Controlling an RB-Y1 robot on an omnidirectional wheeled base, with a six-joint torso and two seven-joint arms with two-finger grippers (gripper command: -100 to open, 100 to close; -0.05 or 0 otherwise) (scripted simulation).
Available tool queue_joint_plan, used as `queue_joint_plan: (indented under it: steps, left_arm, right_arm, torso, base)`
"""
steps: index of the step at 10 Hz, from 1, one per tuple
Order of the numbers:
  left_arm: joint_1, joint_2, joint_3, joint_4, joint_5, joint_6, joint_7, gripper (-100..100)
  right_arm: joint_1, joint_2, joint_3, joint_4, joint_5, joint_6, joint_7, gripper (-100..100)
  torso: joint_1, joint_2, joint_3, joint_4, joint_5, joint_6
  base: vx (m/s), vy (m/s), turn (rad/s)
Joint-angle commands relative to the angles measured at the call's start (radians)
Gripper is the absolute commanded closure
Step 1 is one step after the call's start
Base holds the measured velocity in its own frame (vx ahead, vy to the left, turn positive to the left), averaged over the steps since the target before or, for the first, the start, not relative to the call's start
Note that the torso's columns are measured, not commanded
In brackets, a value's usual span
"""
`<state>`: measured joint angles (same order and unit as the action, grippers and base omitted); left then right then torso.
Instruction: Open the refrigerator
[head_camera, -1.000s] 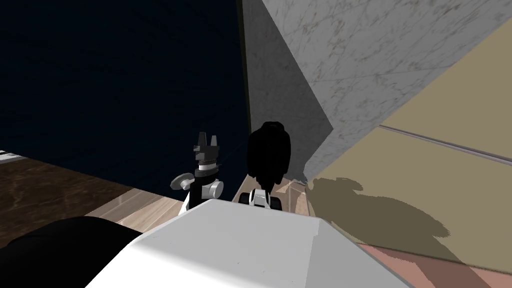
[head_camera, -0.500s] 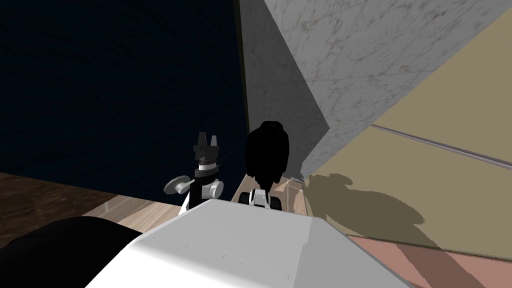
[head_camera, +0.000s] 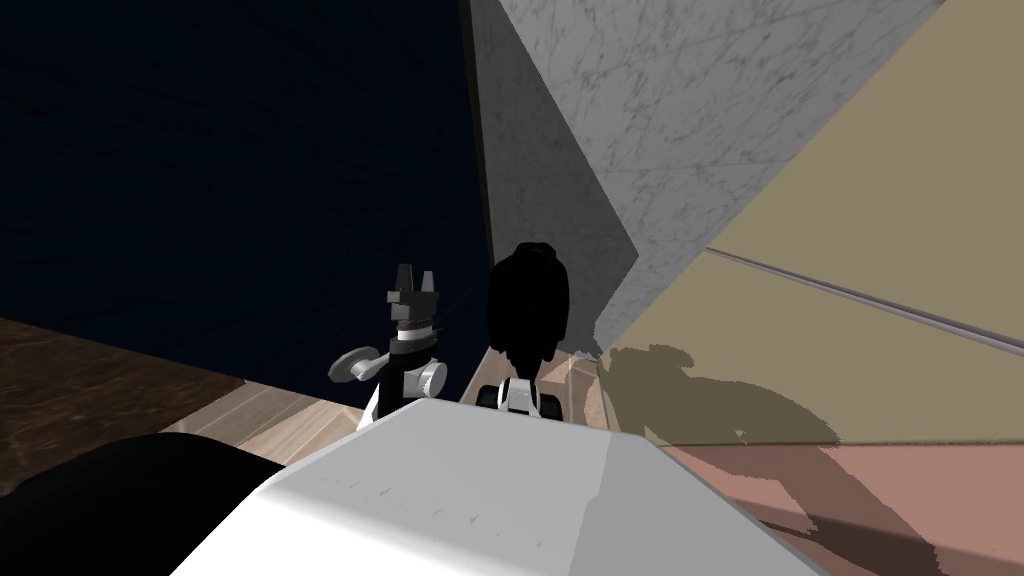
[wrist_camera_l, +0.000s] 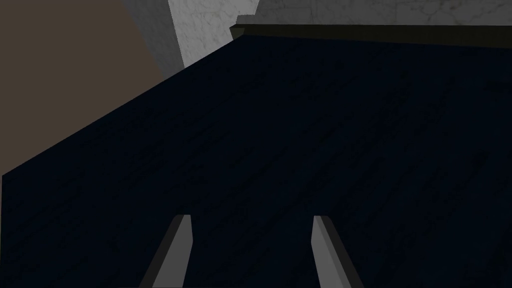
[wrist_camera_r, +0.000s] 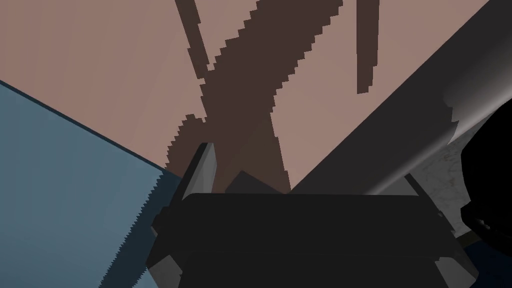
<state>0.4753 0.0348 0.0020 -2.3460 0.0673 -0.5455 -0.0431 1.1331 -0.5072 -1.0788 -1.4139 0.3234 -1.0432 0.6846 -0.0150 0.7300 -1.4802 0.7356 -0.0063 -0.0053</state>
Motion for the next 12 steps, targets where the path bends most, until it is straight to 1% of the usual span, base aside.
queue_joint_plan:
  steps: [1, 2, 3, 4, 5, 6, 7, 8, 9, 10, 12]
  left_arm:
    - [0.0, 0.0, 0.0, 0.0, 0.0, 0.0, 0.0, 0]
    - [0.0, 0.0, 0.0, 0.0, 0.0, 0.0, 0.0, 0]
    - [0.0, 0.0, 0.0, 0.0, 0.0, 0.0, 0.0, 0]
    - [0.0, 0.0, 0.0, 0.0, 0.0, 0.0, 0.0, 0]
    - [0.0, 0.0, 0.0, 0.0, 0.0, 0.0, 0.0, 0]
    - [0.0, 0.0, 0.0, 0.0, 0.0, 0.0, 0.0, 0]
    - [0.0, 0.0, 0.0, 0.0, 0.0, 0.0, 0.0, 0]
    - [0.0, 0.0, 0.0, 0.0, 0.0, 0.0, 0.0, 0]
    - [-0.001, 0.0, 0.0, 0.0, 0.0, 0.0, 0.0, 0]
    - [-0.001, 0.0, 0.0, 0.0, 0.0, 0.0, 0.0, 0]
    - [-0.001, 0.0, 0.0, 0.0, 0.0, 0.0, 0.0, 0]
  right_arm:
    - [-0.004, -0.005, 0.001, -0.023, 0.001, 0.074, 0.001, -100]
    - [-0.004, -0.005, 0.001, -0.023, 0.001, 0.096, 0.001, -100]
    - [-0.004, -0.005, 0.001, -0.023, 0.001, 0.097, 0.001, -100]
    - [0.022, -0.01, -0.021, -0.034, -0.007, 0.083, -0.014, -100]
    - [0.013, -0.001, -0.002, -0.032, 0.0, 0.081, -0.007, -100]
    - [0.016, 0.0, -0.006, -0.033, -0.001, 0.08, -0.008, 100]
    - [0.017, -0.001, -0.003, -0.046, -0.003, 0.056, -0.011, 100]
    - [0.018, -0.004, 0.0, -0.059, -0.003, 0.033, -0.011, 100]
    - [0.02, -0.007, 0.004, -0.073, -0.002, 0.01, -0.012, 100]
    - [0.021, -0.011, 0.007, -0.086, -0.002, -0.013, -0.012, 100]
    - [0.024, -0.017, 0.014, -0.114, -0.001, -0.06, -0.013, 100]
  torso:
    - [0.0, -0.001, -0.001, 0.0, 0.001, -0.002]
    - [-0.002, -0.001, -0.002, 0.0, 0.002, -0.002]
    - [-0.006, -0.001, -0.003, 0.0, 0.002, -0.002]
    - [-0.008, -0.001, -0.003, 0.0, 0.003, -0.002]
    - [-0.001, -0.003, -0.004, -0.001, 0.005, -0.001]
    - [0.004, 0.0, -0.002, 0.0, 0.004, -0.001]
    - [0.007, 0.003, 0.001, 0.0, 0.003, 0.0]
    - [0.005, 0.01, 0.004, 0.001, 0.004, 0.002]
    - [0.007, 0.018, 0.008, 0.004, 0.006, 0.006]
    - [0.001, 0.022, 0.008, 0.005, 0.01, 0.009]
    - [-0.001, 0.013, 0.004, 0.004, 0.009, 0.008]
  base:
    - [0.001, 0.011, -0.003]
    - [0.005, 0.019, -0.005]
    - [0.001, 0.019, 0.007]
    - [0.067, 0.057, -0.025]
    - [0.036, 0.034, -0.047]
    - [-0.006, 0.013, -0.039]
    - [-0.125, -0.043, -0.017]
    - [-0.276, -0.065, 0.034]
    - [-0.355, -0.16, 0.02]
    - [-0.369, -0.137, 0.001]
    - [-0.388, -0.117, -0.023]
